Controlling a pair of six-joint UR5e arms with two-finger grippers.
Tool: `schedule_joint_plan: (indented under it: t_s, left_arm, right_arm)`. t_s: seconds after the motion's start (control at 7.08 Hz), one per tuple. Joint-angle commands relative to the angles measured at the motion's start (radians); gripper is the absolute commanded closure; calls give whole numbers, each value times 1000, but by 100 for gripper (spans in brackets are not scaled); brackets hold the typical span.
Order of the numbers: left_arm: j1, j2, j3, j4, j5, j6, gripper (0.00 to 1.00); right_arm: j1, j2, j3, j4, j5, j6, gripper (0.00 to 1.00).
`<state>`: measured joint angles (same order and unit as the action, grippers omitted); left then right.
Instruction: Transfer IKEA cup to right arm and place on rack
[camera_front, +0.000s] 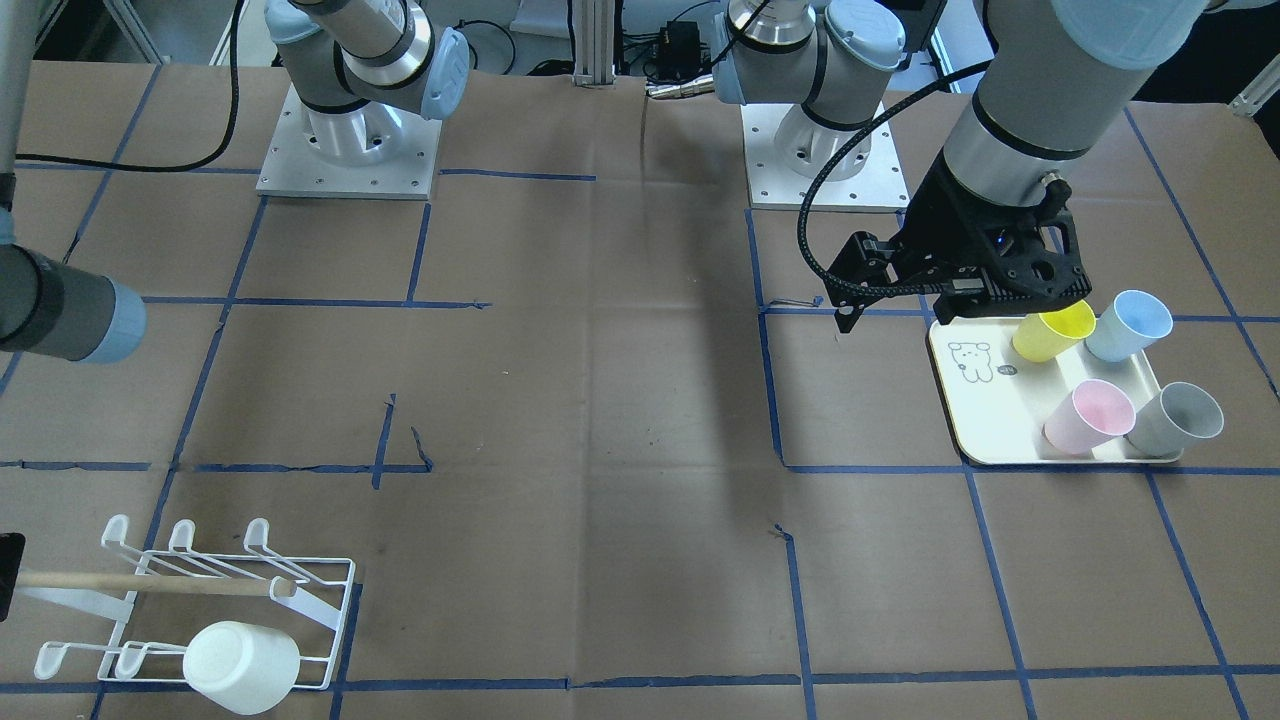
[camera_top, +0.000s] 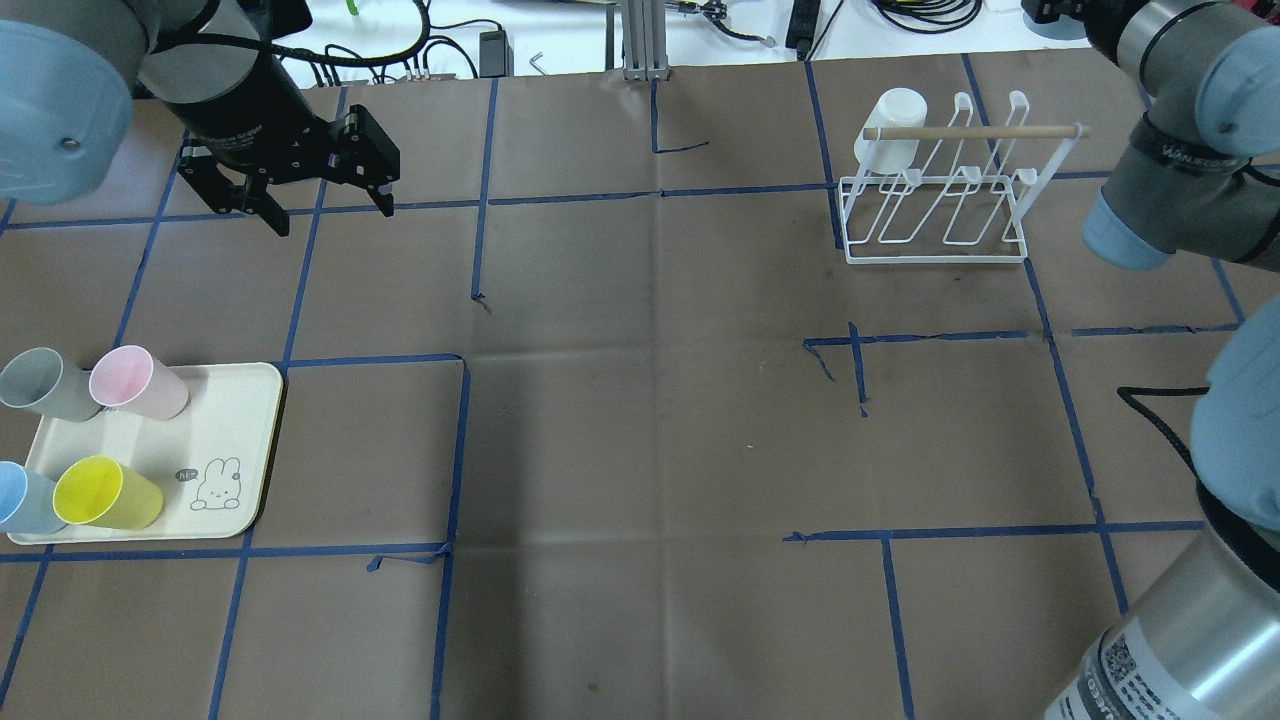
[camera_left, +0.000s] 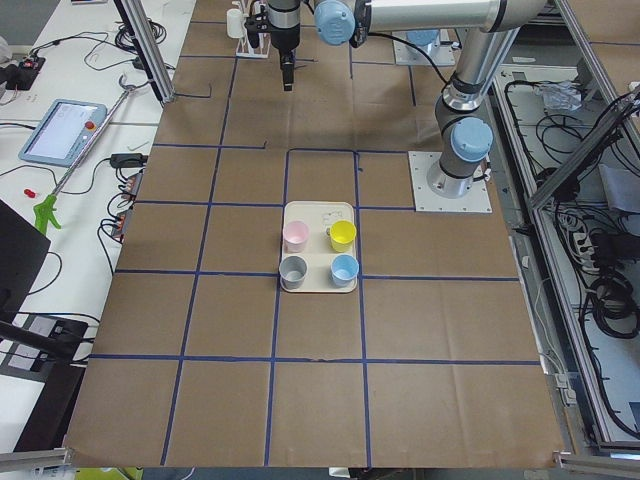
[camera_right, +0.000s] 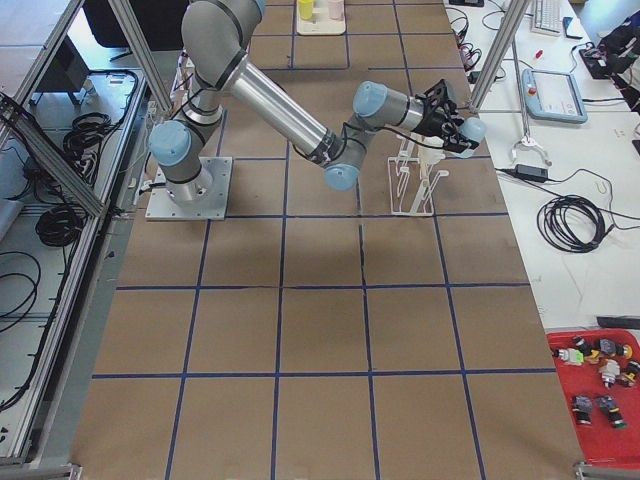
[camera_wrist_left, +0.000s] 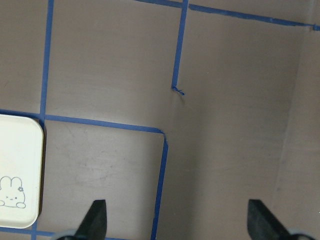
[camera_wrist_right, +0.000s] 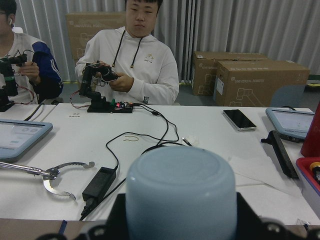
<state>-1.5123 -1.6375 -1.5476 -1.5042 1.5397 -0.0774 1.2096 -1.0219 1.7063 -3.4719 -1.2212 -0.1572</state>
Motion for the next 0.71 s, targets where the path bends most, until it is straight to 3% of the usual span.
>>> schedule_joint_plan:
  t_s: [0.0, 0.56]
  left_arm:
    - [0, 19, -26, -5, 10, 2, 1]
    - [0, 22, -20, 5, 8, 70, 1]
  right_arm:
    - [-2, 51, 54, -94, 6, -5, 93]
    - [-4, 51, 125, -116, 6, -2, 93]
